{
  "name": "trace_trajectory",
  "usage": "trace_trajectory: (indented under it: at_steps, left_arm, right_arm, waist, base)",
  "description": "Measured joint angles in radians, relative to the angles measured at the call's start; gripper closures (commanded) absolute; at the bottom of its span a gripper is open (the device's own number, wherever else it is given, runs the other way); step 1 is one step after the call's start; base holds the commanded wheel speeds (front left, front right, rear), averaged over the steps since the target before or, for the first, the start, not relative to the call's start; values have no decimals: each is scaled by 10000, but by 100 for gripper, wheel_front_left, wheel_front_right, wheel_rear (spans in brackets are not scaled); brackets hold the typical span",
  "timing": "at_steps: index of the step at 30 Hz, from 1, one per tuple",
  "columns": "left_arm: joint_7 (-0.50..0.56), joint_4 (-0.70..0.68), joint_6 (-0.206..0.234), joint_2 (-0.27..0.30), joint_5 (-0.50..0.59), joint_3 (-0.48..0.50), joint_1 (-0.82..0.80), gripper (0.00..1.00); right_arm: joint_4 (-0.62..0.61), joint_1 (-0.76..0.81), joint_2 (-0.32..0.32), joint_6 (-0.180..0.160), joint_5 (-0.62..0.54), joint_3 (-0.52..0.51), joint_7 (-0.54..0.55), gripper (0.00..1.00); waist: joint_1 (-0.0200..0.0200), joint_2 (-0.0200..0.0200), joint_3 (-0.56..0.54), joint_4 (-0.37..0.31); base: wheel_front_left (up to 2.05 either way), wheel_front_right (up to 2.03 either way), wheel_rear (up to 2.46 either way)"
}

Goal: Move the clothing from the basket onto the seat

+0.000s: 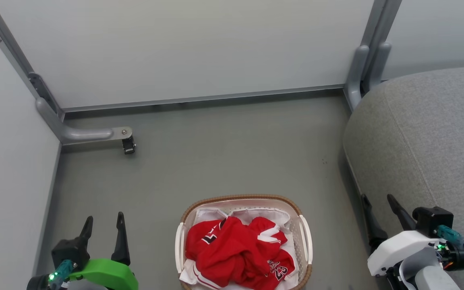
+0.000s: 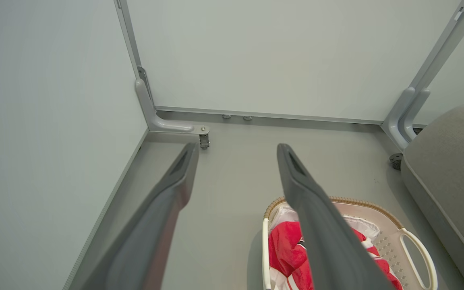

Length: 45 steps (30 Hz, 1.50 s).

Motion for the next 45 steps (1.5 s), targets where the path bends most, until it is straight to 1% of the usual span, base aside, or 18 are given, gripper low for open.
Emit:
trace_trajectory:
  at_steps: [11, 13, 18, 26, 31, 35, 40, 45]
  left_arm:
    - [-221, -416, -65, -238, 769, 437, 32, 0]
    - [-265, -470, -132, -272, 955, 529, 72, 0]
    - [-347, -619, -232, -359, 1283, 688, 161, 0]
    - [-512, -284, -407, -428, 2027, 708, 209, 0]
    - [-585, -21, -493, -512, 2368, 529, -322, 0]
    - [-600, 424, -541, -558, 2372, 247, -992, 0]
    - [-600, 1114, -725, -604, 2362, -489, -2021, 0]
    - [-606, 2146, -815, -608, 1755, -1463, -2988, 0]
  right_arm:
    - [-307, -5, 153, 0, -756, -387, -217, 0]
    - [-343, -5, 203, 0, -907, -466, -272, 0]
    - [-337, -6, 278, 2, -1246, -472, -362, 0]
    - [-313, -180, 215, 2, -1825, -265, -499, 0]
    - [-589, -816, 94, 2, -2123, -155, -585, 0]
    - [-878, -1415, 69, 2, -2111, -33, -587, 0]
    - [-1126, -2056, 54, 4, -2079, 148, -587, 0]
    - [-1166, -2527, 44, 4, -2019, 236, -587, 0]
  waist:
    - [0, 0, -4, 78]
    - [0, 0, -12, 86]
    - [0, 0, -13, 68]
    - [0, 0, 209, -44]
    - [0, 0, 810, -128]
    - [0, 0, 1541, -218]
    - [0, 0, 2573, -359]
    - [1, 0, 3555, -528]
  base:
    - [0, 0, 0]
    - [0, 0, 0]
    - [0, 0, 0]
    - [0, 0, 0]
    - [0, 0, 0]
    - [0, 0, 0]
    - [0, 0, 0]
    - [0, 0, 0]
